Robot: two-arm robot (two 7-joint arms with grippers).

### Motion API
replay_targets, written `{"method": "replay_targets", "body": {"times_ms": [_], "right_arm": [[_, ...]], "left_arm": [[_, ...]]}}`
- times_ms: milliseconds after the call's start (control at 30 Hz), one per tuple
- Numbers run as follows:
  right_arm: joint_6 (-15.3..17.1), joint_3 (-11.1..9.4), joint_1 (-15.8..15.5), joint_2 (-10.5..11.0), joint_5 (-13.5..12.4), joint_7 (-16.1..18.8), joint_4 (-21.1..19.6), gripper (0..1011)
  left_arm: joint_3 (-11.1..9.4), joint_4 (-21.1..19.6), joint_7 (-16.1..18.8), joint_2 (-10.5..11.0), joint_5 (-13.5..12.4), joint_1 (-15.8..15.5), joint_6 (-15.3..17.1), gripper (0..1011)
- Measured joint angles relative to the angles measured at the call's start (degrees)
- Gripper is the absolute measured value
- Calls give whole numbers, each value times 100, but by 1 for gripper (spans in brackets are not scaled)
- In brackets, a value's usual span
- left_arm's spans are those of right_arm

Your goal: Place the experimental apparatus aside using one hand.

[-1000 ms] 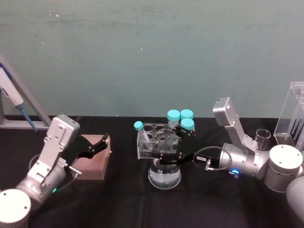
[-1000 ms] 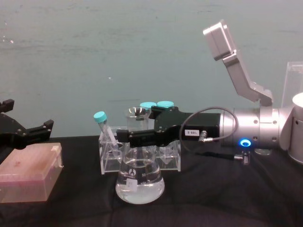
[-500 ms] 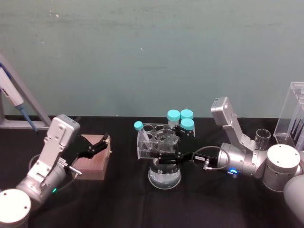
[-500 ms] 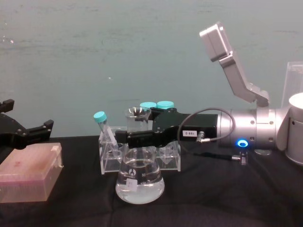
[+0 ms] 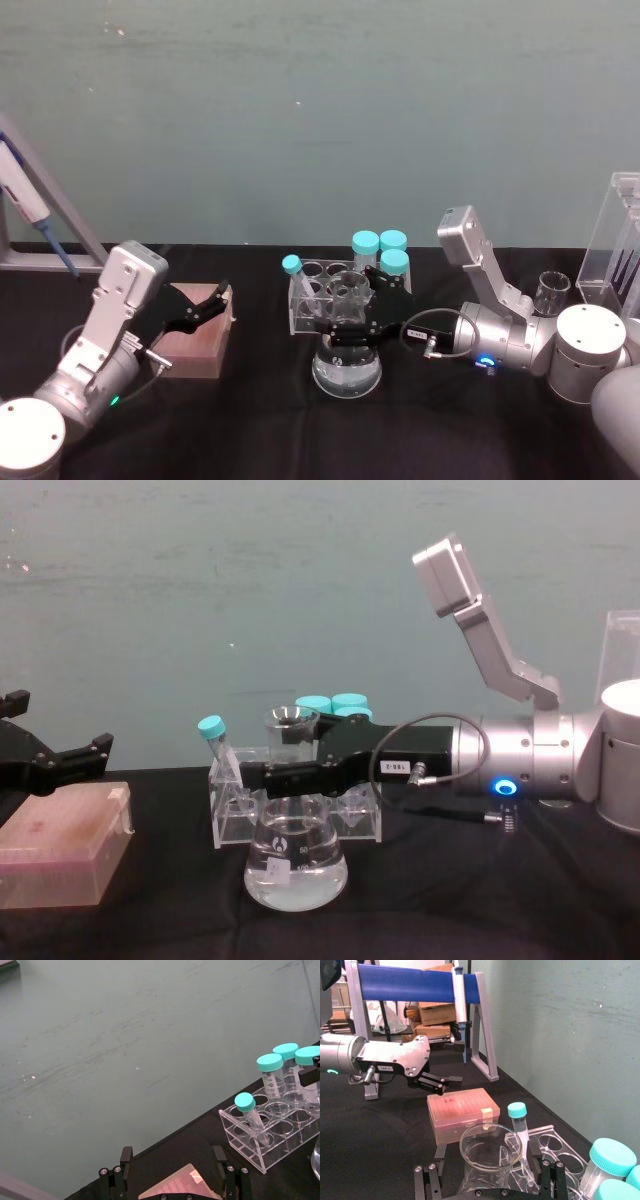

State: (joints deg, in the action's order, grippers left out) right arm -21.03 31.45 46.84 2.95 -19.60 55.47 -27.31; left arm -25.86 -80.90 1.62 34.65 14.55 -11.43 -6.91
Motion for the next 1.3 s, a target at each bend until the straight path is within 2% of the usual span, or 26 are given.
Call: {"method": "replay_targets", "body": {"times_ms": [967, 1100, 1133, 1167, 1300], "right_arm": [[8, -15, -8, -11, 32, -30, 2, 1000], [8, -13, -8, -10, 31, -30, 2, 964], [8, -13, -8, -10, 30, -30, 2, 907], [8, -13, -8, -10, 30, -30, 2, 907], [8, -13, -8, -10, 28, -29, 2, 787]], "left_arm": [[0, 0, 0, 0, 0, 0, 0, 1000], [0, 0, 0, 0, 0, 0, 0, 1000], [0, 0, 0, 0, 0, 0, 0, 1000], [0, 0, 0, 0, 0, 0, 0, 1000], [0, 0, 0, 0, 0, 0, 0, 1000]]}}
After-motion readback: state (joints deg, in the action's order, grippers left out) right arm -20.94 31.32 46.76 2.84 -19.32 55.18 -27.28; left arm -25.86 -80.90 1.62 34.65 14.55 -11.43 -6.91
